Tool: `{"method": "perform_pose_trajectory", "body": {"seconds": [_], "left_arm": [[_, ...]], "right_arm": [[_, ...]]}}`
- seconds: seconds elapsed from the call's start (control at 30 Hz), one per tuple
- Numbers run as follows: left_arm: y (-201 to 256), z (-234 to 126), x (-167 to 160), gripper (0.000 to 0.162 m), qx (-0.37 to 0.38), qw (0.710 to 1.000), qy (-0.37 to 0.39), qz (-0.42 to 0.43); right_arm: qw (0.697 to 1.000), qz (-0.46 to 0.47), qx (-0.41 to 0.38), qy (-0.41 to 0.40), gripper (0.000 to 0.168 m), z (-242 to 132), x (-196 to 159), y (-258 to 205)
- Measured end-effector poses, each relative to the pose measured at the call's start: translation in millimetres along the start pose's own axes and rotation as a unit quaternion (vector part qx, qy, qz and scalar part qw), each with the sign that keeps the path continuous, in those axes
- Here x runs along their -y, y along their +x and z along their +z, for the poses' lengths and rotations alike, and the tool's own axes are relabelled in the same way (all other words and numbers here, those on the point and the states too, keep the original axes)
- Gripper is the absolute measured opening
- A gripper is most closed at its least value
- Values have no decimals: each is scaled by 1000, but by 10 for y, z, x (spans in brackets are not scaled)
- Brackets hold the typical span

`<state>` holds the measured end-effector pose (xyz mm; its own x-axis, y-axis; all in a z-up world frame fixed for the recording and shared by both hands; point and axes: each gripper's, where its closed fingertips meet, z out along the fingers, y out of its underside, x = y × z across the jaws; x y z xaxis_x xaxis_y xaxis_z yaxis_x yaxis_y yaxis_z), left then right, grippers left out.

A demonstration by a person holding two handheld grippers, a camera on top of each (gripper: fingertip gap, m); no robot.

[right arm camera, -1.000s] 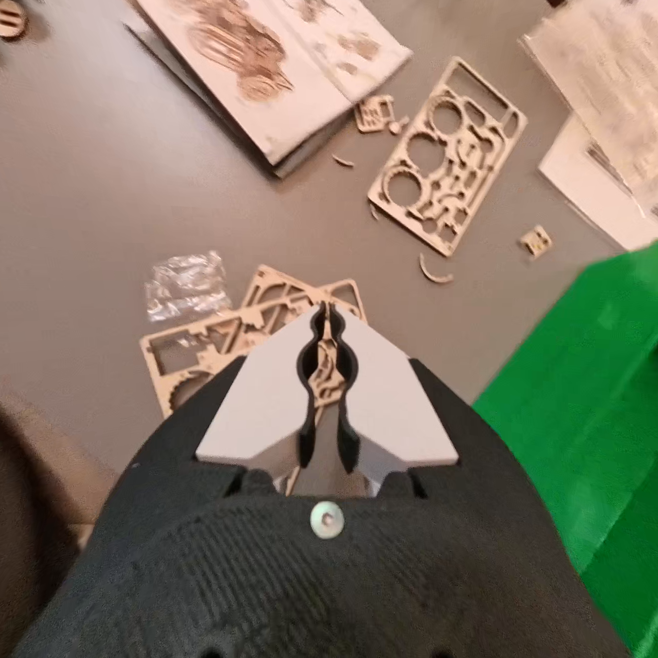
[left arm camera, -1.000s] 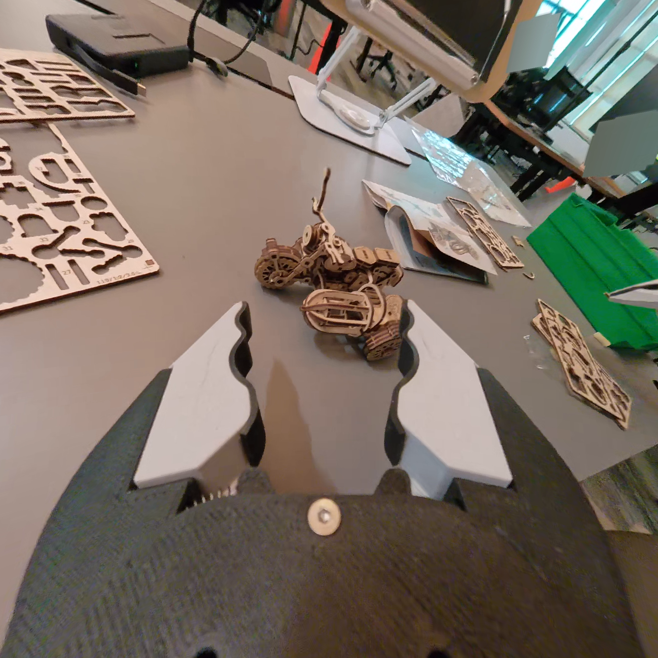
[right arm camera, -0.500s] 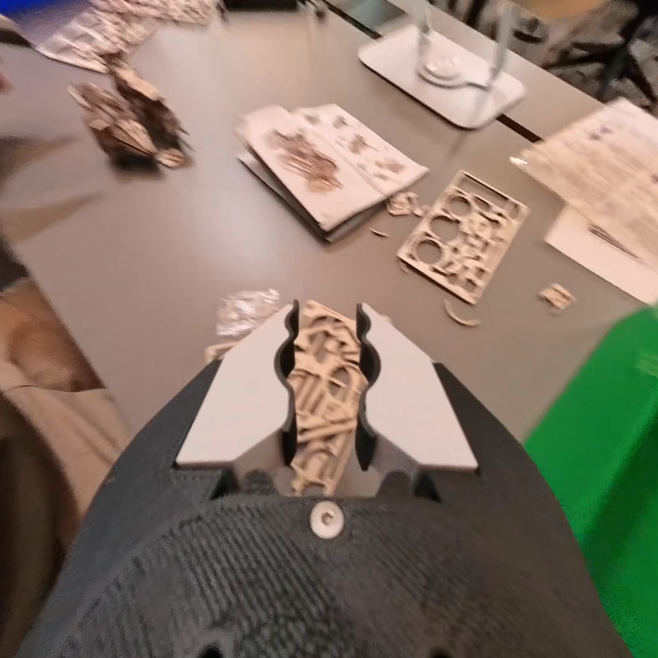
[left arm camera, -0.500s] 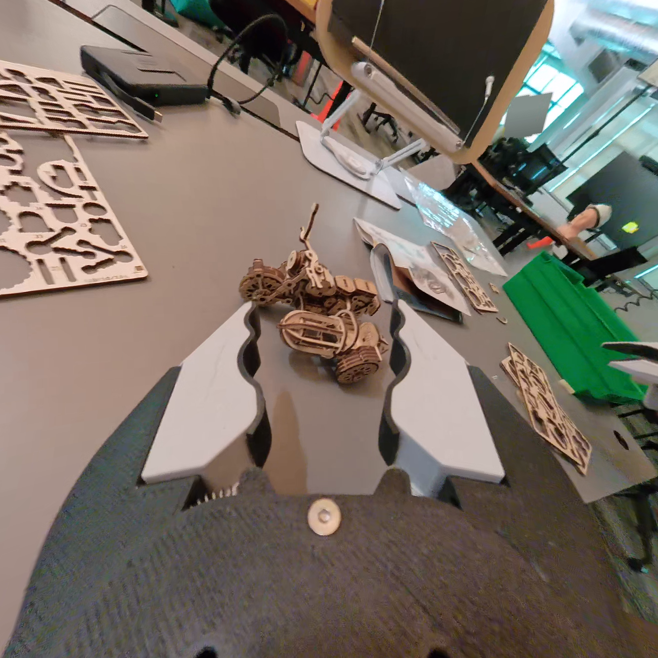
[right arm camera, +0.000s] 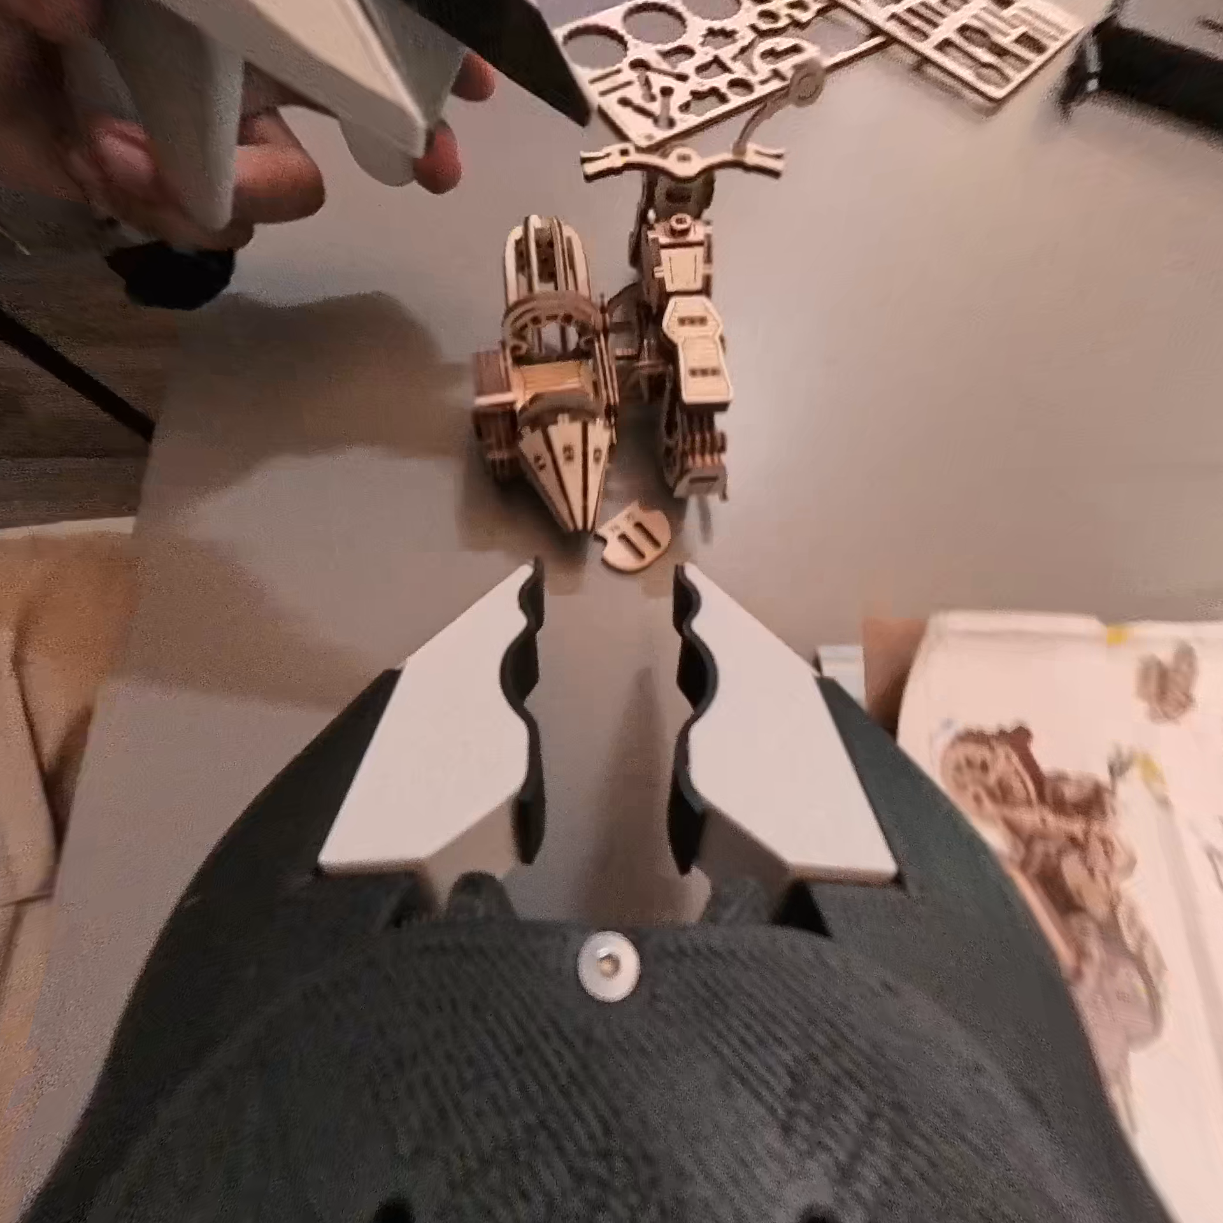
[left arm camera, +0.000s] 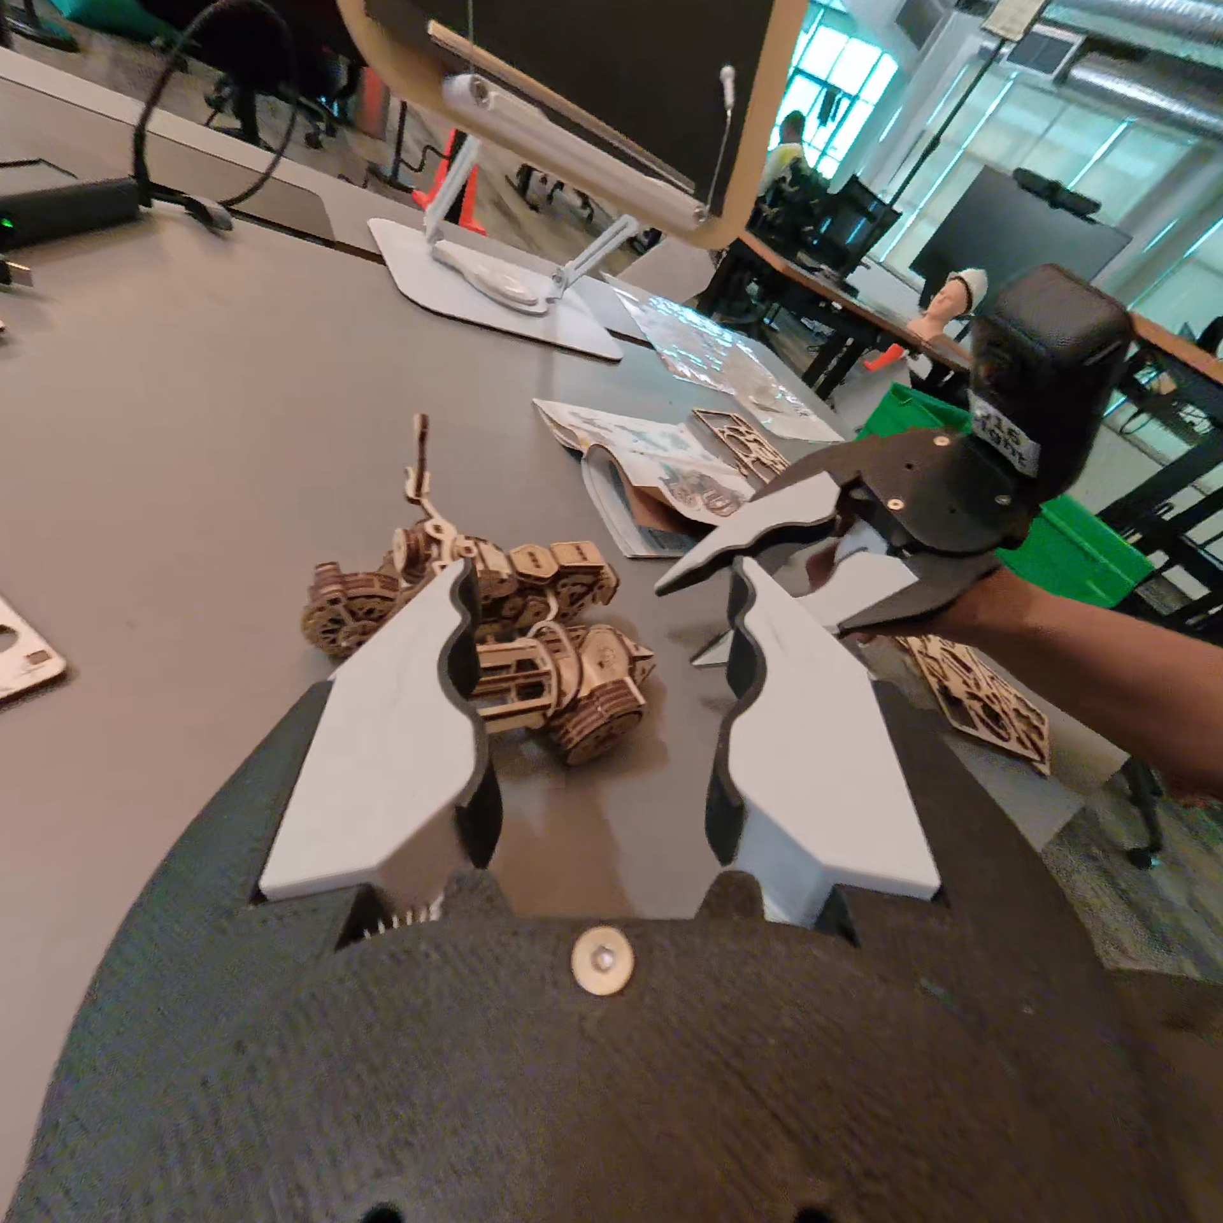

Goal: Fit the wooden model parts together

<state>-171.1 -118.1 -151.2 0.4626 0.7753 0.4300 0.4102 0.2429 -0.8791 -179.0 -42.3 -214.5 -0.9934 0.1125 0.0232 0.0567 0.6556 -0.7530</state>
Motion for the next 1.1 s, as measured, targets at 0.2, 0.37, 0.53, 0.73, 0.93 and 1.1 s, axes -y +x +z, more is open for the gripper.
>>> {"method": "perform_pose_trajectory", "body": {"seconds": [0.2,0.37,0.53,0.73,0.93,1.1], "left_arm": [[-121,-59,12,75,-3,1000,7,-25],[-153,-77,2,75,-1,1000,8,-26],[-165,-78,8,75,5,1000,10,-23],[-222,-112,70,74,25,999,28,-16],[-224,-107,86,74,38,999,33,-7],[-248,-119,103,75,53,998,39,1]], "right_arm": [[998,-20,40,-34,36,279,-45,68],[997,-38,61,-23,33,365,-53,41],[997,-37,57,-22,26,367,-50,47],[999,-31,7,-19,26,-27,-93,70],[993,40,-107,-17,26,-914,-442,145],[971,118,-205,-40,26,-1586,-1110,120]]}}
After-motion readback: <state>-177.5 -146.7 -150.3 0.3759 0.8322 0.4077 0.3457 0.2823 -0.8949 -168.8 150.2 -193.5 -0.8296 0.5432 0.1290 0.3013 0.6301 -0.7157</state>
